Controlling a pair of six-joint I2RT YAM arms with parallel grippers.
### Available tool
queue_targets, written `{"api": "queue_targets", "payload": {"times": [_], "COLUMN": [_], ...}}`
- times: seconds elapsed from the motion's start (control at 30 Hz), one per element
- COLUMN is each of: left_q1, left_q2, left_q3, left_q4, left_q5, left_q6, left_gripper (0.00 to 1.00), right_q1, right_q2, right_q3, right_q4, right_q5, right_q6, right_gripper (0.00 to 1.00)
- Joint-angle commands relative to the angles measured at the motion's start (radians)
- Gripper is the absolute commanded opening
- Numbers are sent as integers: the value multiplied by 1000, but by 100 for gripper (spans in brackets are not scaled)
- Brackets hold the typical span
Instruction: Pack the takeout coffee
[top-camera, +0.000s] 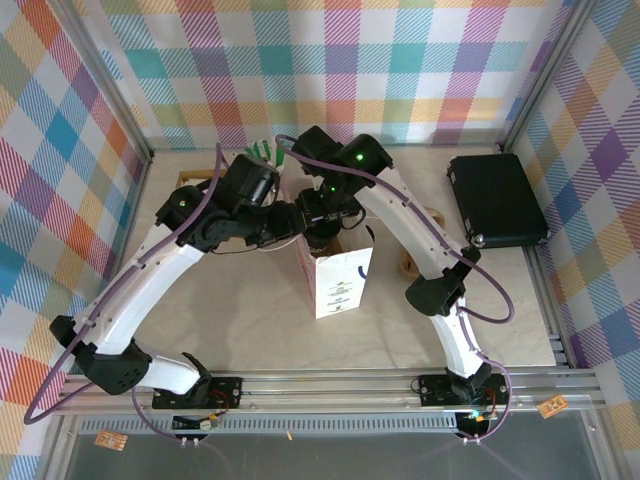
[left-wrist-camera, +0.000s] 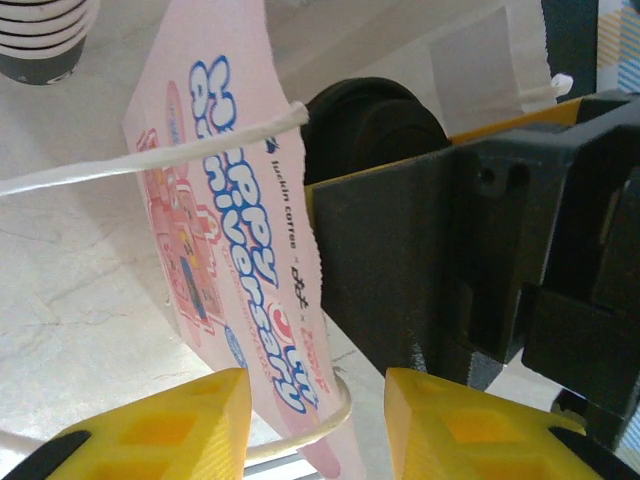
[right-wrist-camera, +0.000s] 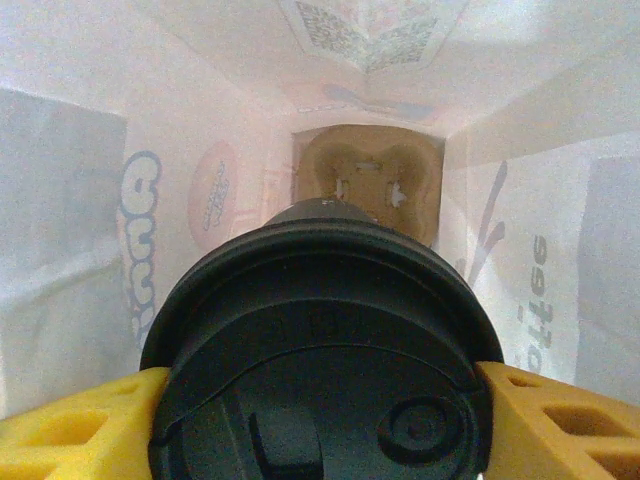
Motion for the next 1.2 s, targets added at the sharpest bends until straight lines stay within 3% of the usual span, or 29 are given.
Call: {"api": "queue_targets", "payload": {"times": [0.0, 0.57, 0.7, 0.9, 1.17], "left_q1": [-25, -49, -49, -51, -50], "left_q2": [10, 76, 95, 95, 31], "left_q3": [-15, -56, -32, -19, -58], "left_q4": [51, 28, 1, -61, -67], "left_q5": [-42, -117, -136, -141, -110], "left_q6": [-10, 5, 23, 54, 172], "left_gripper": [40, 28, 21, 1, 0], "right_q1": [2, 1, 2, 4, 15], "right_q2": [-15, -31, -32, -45, -98], "right_q3": [-17, -58, -59, -89, -183], "right_q4": [-90, -52, -33, -29, -30], "right_q5": [7, -10, -28, -28, 44], "right_q6": [-4, -88, -142, -216, -228], "right_gripper": [27, 26, 26, 25, 25]}}
